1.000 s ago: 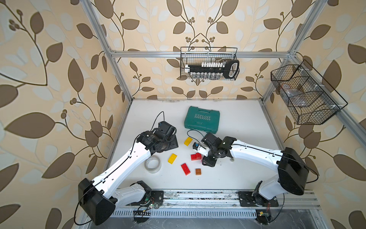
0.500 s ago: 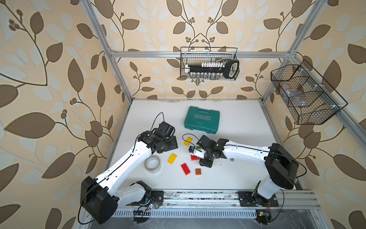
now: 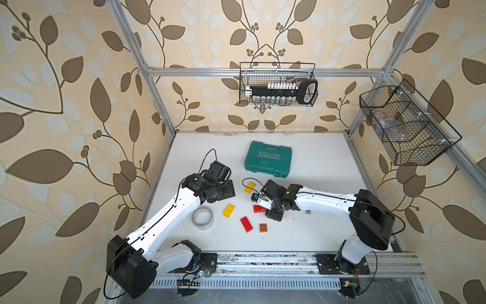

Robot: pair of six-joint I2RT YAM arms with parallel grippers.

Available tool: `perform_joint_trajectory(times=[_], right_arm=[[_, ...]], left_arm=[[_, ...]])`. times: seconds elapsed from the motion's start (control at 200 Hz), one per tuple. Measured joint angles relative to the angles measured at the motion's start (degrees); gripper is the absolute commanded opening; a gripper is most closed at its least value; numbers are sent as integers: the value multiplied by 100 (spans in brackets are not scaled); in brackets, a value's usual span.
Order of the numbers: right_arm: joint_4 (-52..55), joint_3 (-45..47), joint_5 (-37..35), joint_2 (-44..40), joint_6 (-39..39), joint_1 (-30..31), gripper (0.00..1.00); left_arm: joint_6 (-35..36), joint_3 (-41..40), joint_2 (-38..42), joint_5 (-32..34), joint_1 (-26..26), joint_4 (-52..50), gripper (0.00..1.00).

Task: Assemble the letter s with lego
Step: Pick up the lego brick from the center of the board, then assemble the lego brick with the lego brick.

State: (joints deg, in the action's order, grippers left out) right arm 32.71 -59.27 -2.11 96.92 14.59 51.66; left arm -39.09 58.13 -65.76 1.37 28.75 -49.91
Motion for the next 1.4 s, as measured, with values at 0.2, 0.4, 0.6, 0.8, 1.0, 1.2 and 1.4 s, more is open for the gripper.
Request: perform_joint_trajectory(times=[0.2,0.4,0.6,0.8,1.0,1.2,1.4], right_arm=[[-31,0,-9,208,-20,-2,45],[-87,0,-9,225,-22,-2,38],[-90,0,-9,225,-42,-2,34],[-92,0,-9,227,-63,-2,28],[-57,0,-24,184,-101,-2,15],[468,-11,131,-682,129,83,13],[719,-151,514,-1143,721,529,10]], left_arm=[[0,-33,83,-2,-37,-4,66],[11,-33,92,0,-39,-7,66],[22,-35,120,2,-74,-7,66],[22,-50,168,2,-111,-9,66],[24,-98,195,0,-111,-24,66],[39,-98,254,9,-149,-85,67],[48,-103,264,7,-188,-92,67]])
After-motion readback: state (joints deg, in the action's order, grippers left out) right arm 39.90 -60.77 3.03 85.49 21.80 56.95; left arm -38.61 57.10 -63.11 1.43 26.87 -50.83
